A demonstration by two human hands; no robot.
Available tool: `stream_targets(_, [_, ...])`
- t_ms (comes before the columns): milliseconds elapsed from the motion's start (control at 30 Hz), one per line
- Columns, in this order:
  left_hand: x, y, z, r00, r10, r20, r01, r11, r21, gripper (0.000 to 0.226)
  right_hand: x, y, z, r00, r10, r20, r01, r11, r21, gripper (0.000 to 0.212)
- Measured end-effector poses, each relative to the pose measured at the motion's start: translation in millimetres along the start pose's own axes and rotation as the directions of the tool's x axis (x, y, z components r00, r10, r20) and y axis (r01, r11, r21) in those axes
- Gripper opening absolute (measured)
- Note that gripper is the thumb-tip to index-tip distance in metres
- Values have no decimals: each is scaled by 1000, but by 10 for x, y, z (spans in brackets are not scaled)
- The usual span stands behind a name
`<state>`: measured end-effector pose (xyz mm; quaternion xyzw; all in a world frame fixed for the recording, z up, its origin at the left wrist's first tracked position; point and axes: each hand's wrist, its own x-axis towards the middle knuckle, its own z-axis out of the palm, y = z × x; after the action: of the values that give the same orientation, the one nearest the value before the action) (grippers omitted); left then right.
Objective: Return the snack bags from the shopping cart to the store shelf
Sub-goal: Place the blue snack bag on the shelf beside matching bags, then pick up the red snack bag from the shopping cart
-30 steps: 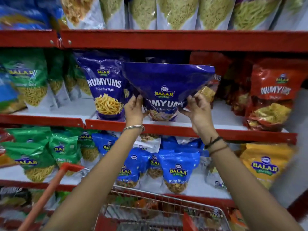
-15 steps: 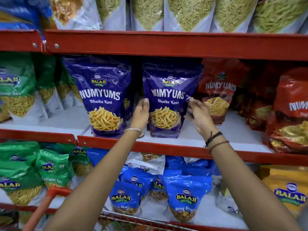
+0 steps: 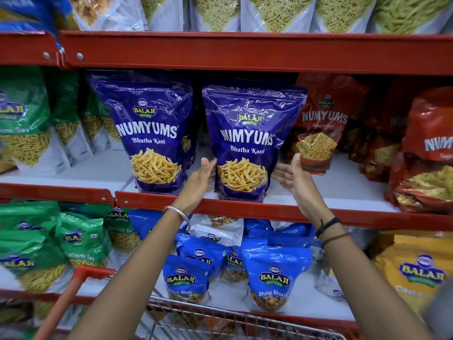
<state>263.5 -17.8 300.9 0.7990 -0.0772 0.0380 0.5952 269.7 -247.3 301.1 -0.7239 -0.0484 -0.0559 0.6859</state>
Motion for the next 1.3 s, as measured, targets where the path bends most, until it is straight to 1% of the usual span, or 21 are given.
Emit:
stream_targets(67, [-85, 4, -12, 1000, 2, 13, -2, 1000, -1, 91, -96, 2, -18, 1000, -16, 6, 16, 1000, -20, 68])
stream_targets(167, [-163, -7, -17, 1000, 22, 22, -23, 999, 43, 74, -199, -29, 0, 1000, -24, 15, 24, 999, -33, 68])
stream_targets(233, [-227, 17, 22, 999, 46, 14, -47, 997, 64, 74, -291, -71, 23, 999, -14, 47, 16, 999, -36, 65])
stream_targets(267, [-282, 39, 68, 997, 70, -14, -69, 995, 65, 70, -357, -83, 33, 998, -18, 59, 20, 999, -46, 63])
stream_targets(333, [-436, 82, 188, 984, 137, -110, -132, 990, 48, 55, -540, -69, 30, 997, -45, 67, 51, 994, -95, 56])
stream_targets(400, [-662, 116, 313, 963, 209, -169, -209, 978, 18, 46, -763, 3, -5, 995, -97, 35, 101, 988, -119, 44])
stream_targets(500, [-1045, 65, 528, 953, 276, -121, -285, 957, -58, 39, -1141, 230, -90, 985, -161, -64, 150, 976, -156, 27])
stream_targets(567, [-1299, -90, 690, 963, 266, -46, -268, 961, -72, 40, -1465, 479, -156, 984, -144, -100, 127, 978, -166, 24])
stream_targets(600, [-1399, -195, 777, 969, 247, -5, -246, 966, -73, 42, -1612, 639, -189, 986, -121, -111, 102, 980, -171, 25])
stream_targets(667, [-1645, -491, 993, 985, 158, 72, -152, 985, -80, 41, -2020, 1071, -306, 988, -31, -148, -3, 975, -221, 27])
stream_targets(733, [-1824, -783, 1150, 987, 74, 142, -68, 997, -47, 38, -2386, 1442, -395, 984, 58, -170, -103, 958, -268, 30])
stream_targets(800, [-1988, -1137, 1358, 976, -31, 216, 34, 999, -10, 39, -2746, 1797, -513, 966, 152, -208, -218, 913, -344, 40])
stream_targets(867, [-2131, -1473, 1553, 950, -139, 280, 143, 990, 7, 38, -3075, 2061, -624, 945, 236, -225, -314, 847, -428, 56])
stream_targets(933, [-2233, -1799, 1731, 904, -268, 334, 270, 962, 41, 42, -3350, 2303, -720, 893, 385, -234, -450, 784, -428, 72])
stream_targets(1000, [-2289, -2084, 1898, 844, -388, 371, 376, 920, 107, 50, -3527, 2572, -812, 803, 549, -231, -593, 703, -393, 89])
stream_targets(1033, [-2311, -2206, 1978, 808, -443, 388, 427, 895, 130, 54, -3579, 2679, -845, 756, 613, -230, -650, 658, -381, 93])
stream_targets(1067, [-2326, -2337, 2065, 772, -494, 399, 478, 866, 148, 58, -3623, 2794, -880, 721, 659, -215, -684, 627, -372, 90])
stream_targets(1100, [-2328, -2471, 2157, 736, -543, 404, 523, 835, 169, 61, -3638, 2897, -909, 690, 694, -206, -713, 601, -362, 82])
stream_targets(1167, [-2309, -2734, 2343, 661, -619, 424, 581, 780, 231, 65, -3627, 3050, -939, 657, 731, -185, -743, 586, -322, 61])
stream_targets(1233, [-2277, -2990, 2537, 598, -613, 517, 579, 776, 251, 76, -3606, 3273, -965, 636, 748, -192, -767, 584, -266, 46])
stream_targets(1300, [-2246, -3223, 2702, 574, -580, 578, 553, 795, 248, 84, -3589, 3509, -979, 585, 780, -223, -811, 553, -191, 35])
